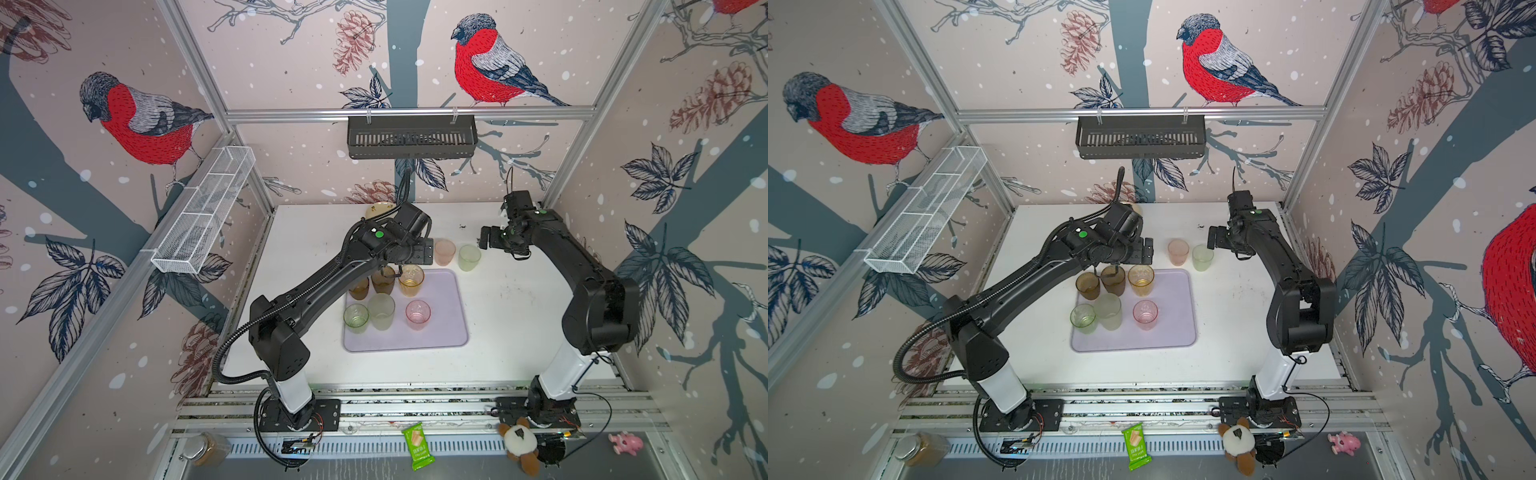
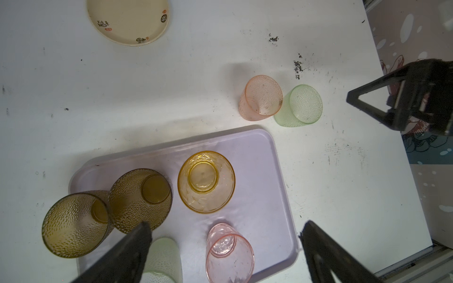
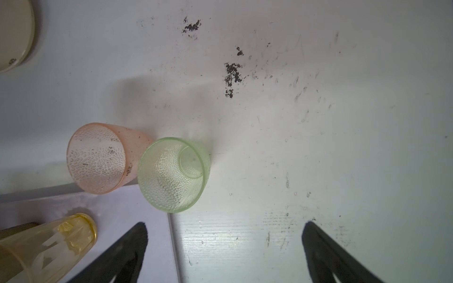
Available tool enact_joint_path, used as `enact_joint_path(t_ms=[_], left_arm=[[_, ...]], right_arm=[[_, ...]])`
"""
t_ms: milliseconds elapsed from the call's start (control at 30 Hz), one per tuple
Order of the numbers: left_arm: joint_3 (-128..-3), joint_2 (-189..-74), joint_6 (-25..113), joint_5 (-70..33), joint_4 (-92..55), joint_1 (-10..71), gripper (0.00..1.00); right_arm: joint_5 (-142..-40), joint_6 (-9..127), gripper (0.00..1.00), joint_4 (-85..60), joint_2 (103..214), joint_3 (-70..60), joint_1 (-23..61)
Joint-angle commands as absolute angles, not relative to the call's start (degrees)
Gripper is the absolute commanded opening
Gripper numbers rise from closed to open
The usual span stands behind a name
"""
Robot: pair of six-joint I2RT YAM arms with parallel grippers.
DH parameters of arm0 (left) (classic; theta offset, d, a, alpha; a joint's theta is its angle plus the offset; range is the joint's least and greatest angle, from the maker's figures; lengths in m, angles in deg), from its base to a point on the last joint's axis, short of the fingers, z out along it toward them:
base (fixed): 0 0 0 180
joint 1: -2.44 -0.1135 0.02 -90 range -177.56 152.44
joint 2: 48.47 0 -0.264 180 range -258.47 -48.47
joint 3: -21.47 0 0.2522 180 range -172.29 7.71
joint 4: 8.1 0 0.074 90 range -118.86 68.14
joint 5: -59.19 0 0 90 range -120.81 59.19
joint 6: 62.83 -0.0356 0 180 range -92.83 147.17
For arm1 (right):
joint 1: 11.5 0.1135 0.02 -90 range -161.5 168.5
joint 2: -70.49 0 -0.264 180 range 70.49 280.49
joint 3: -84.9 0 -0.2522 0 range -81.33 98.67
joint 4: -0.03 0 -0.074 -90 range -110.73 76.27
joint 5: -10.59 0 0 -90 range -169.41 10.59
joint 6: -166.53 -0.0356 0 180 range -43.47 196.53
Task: Place the glasses into the tray
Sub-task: Pick up the glass from the top-right of the table.
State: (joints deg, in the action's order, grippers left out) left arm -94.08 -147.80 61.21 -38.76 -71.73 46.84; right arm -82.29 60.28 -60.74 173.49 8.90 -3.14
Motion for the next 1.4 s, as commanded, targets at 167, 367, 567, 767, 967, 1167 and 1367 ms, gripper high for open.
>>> enact_joint_path(t_ms=[167,367,567,767,967,1167,1367], left_arm=[[-92.5,-145.3,59.5,-36.4,-70.7,43.7,0.96],[-91.5,-144.4,58.4,-35.5,-70.6,41.9,0.96],[-91.5,-144.8,57.4,-35.4,-71.1,41.9,0.96],[-92.6,-145.5,56.4,-34.7,-71.0,41.9,0.96],[-92.0,-145.7,57.0,-33.0,-70.8,41.9,0.96],[-92.2,-145.8,57.5,-32.7,-70.8,41.9,0.96],[-92.2,-146.1,58.2,-32.1,-70.8,41.9,0.96]], right_arm=[[-80.6,62.4,0.9,-61.4,179.7,10.2,-1.5],[-78.8,63.2,0.81,-61.5,182.8,12.0,-1.0],[-77.8,64.0,0.68,-61.6,185.2,13.3,-0.9],[-77.7,63.9,0.56,-61.4,186.8,14.1,0.3],[-77.7,63.8,0.43,-61.0,187.6,14.1,0.9],[-77.2,64.0,0.34,-61.0,187.6,14.2,0.9],[-77.0,64.3,0.27,-60.8,187.6,14.0,0.9]])
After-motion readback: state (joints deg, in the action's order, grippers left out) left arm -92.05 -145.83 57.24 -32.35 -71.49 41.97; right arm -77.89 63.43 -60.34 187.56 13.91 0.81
